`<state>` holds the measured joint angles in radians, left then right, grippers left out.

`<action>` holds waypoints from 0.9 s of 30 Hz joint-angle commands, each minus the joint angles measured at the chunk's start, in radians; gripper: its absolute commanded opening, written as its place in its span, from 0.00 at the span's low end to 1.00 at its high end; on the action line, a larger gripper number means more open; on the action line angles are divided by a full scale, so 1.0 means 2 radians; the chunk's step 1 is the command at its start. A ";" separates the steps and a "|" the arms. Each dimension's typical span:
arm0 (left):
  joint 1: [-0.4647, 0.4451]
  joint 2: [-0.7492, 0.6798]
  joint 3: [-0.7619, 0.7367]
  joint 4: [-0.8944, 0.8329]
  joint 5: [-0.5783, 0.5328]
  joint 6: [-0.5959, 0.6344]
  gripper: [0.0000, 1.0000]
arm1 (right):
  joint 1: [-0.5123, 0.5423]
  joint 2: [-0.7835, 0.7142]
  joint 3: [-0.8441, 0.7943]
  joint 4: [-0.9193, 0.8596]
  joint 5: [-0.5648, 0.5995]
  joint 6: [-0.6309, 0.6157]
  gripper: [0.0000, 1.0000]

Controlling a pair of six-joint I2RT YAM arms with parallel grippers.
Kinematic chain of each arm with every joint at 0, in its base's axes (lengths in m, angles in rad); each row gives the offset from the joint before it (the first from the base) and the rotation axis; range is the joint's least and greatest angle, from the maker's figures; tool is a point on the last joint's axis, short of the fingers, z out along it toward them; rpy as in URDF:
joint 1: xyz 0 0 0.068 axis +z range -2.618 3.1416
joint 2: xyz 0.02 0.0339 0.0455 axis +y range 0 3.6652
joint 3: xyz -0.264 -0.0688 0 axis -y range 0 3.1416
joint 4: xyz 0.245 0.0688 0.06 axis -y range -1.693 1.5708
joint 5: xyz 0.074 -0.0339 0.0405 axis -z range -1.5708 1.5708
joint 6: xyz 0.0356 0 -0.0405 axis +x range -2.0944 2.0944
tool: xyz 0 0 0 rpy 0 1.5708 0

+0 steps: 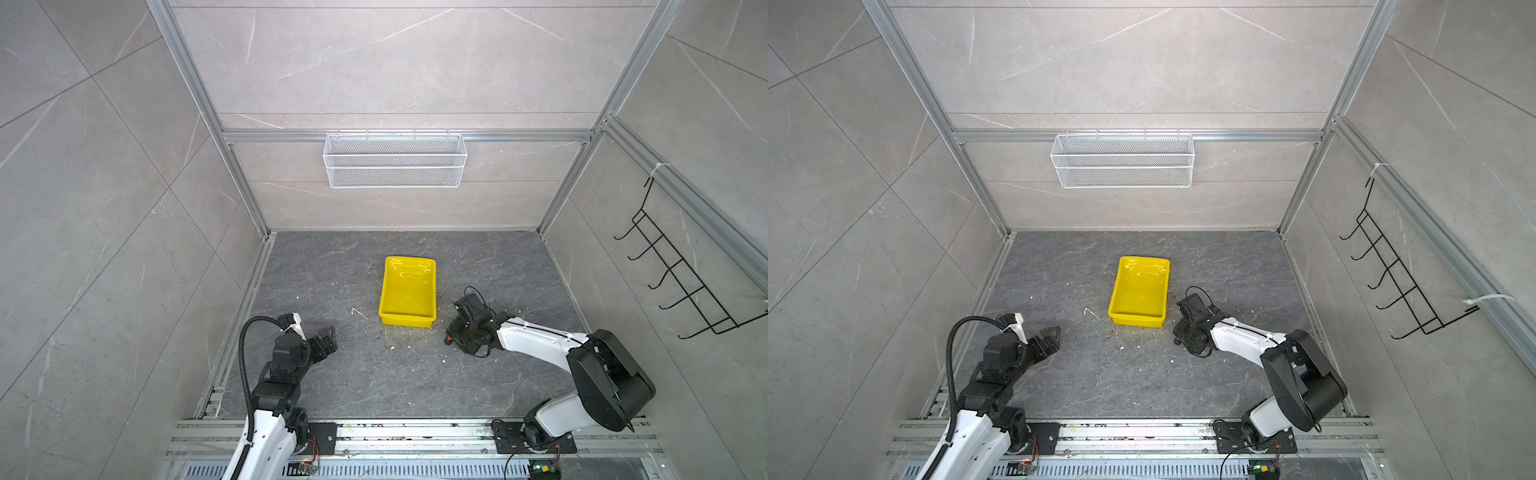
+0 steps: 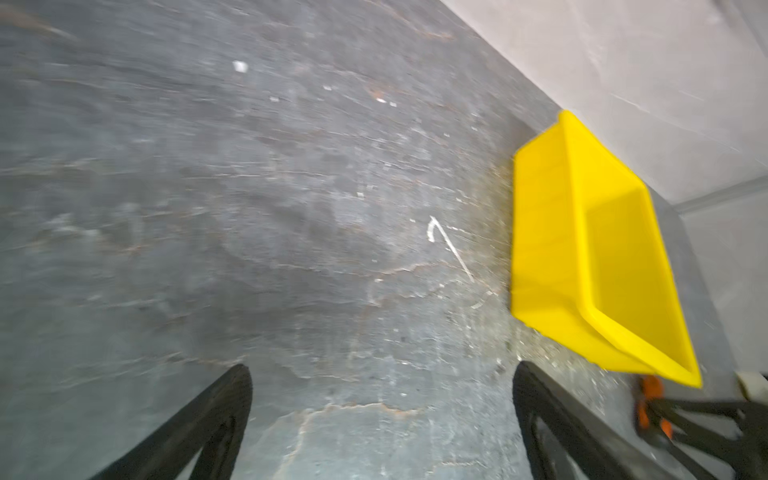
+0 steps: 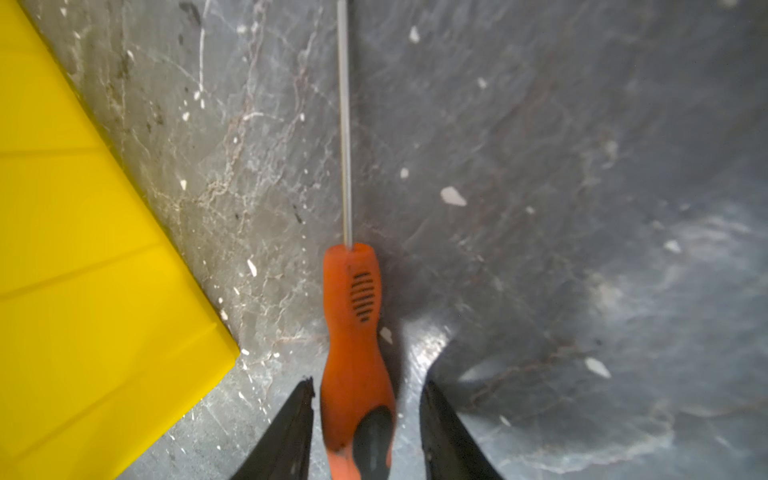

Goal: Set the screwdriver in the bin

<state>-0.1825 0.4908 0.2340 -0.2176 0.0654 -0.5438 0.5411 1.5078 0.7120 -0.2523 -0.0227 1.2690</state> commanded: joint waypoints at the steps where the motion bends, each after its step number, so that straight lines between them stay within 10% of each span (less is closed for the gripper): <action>1: -0.050 0.015 0.001 0.077 0.036 0.050 1.00 | 0.001 0.005 -0.025 -0.015 0.020 0.013 0.44; 12: -0.171 0.175 0.055 0.097 -0.033 0.084 1.00 | 0.001 0.018 -0.051 -0.018 0.010 0.007 0.36; 27: -0.176 0.240 0.128 -0.020 -0.141 0.022 1.00 | 0.001 0.053 -0.022 -0.061 0.026 0.007 0.36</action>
<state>-0.5323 0.9684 0.4511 -0.2077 -0.1783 -0.4824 0.5415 1.5295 0.7044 -0.2012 -0.0101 1.2690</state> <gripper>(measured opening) 0.998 0.361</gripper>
